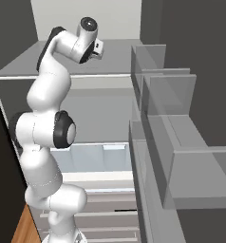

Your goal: There is a bowl on the dining counter. Grab a lemon wedge from the fridge and place it in the bowl. Then get the liquor bottle and glass cup from the cabinet and place them next to the bowl.

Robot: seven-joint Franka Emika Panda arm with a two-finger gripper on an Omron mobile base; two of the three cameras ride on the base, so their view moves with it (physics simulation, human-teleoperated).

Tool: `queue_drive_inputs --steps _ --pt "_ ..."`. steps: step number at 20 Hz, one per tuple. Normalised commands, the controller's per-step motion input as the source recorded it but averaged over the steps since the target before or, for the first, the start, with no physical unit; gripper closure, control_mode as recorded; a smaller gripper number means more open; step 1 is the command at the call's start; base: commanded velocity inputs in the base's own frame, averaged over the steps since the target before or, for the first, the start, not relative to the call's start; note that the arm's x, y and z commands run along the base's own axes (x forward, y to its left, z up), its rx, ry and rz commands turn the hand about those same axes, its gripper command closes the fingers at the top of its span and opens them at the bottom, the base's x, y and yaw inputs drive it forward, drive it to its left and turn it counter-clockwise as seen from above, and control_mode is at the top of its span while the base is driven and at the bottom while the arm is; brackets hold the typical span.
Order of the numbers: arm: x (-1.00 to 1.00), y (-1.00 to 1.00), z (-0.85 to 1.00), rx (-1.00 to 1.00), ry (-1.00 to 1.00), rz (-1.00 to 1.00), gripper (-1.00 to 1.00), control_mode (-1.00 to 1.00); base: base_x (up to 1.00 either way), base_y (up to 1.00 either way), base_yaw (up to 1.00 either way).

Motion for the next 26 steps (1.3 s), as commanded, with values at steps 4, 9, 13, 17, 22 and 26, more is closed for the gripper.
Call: queue_drive_inputs --steps 4,9,13,17,22,26 --pt "0.24 0.01 -0.23 0.0 0.14 0.0 -1.0 -1.0 0.0 0.0 0.0" --pt "0.01 0.18 -0.53 -0.01 0.11 0.0 -1.0 -1.0 0.0 0.0 0.0" --pt "-0.01 0.57 -0.87 -0.05 0.11 0.01 1.0 -1.0 0.0 0.0 0.0" --pt "0.0 0.72 -0.99 -0.05 0.12 0.01 1.0 -1.0 0.0 0.0 0.0" --pt "0.0 0.54 -0.99 0.0 0.08 0.0 1.0 -1.0 0.0 0.0 0.0" --pt "-0.13 0.37 -0.82 0.01 0.02 0.02 1.0 -1.0 0.0 0.0 0.0"
